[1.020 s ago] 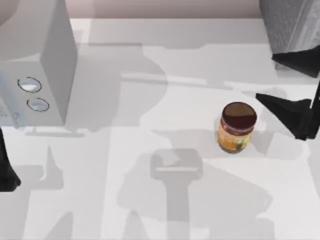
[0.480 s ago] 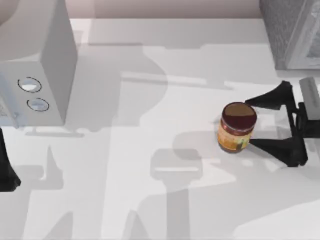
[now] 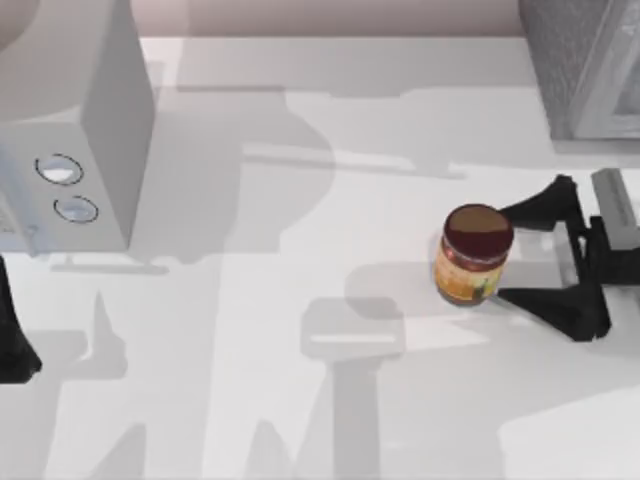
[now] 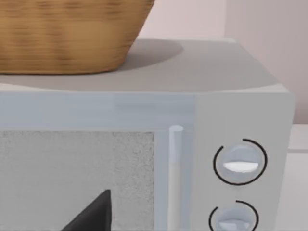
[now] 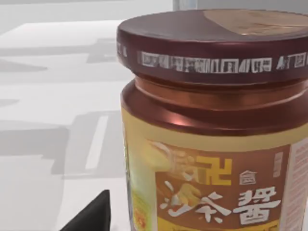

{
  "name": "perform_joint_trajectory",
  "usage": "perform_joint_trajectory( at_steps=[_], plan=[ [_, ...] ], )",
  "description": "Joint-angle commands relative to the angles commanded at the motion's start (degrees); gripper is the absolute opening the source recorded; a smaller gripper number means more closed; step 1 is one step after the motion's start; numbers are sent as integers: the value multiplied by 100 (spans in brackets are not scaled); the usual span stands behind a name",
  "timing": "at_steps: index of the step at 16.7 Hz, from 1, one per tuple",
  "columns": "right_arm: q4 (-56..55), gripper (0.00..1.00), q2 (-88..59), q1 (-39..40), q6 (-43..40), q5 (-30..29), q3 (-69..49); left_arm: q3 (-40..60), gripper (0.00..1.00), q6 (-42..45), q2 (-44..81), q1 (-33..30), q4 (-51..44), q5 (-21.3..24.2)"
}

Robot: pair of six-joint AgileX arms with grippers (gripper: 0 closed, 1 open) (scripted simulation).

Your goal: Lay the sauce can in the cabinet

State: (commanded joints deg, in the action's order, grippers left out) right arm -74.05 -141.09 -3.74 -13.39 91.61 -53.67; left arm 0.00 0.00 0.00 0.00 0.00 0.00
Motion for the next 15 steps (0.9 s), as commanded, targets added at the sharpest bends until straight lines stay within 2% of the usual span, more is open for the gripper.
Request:
perform_joint_trajectory(
  at_steps=[1, 4, 15],
  plan=[
    [248, 100, -48, 33, 11, -197, -131, 0, 100, 0, 0, 0, 0, 0],
    [77, 100, -43, 111, 89, -168, -169, 0, 100, 0, 0, 0, 0, 0],
    [-1777, 100, -409, 793, 1561, -804, -189, 0, 100, 0, 0, 0, 0, 0]
  ],
)
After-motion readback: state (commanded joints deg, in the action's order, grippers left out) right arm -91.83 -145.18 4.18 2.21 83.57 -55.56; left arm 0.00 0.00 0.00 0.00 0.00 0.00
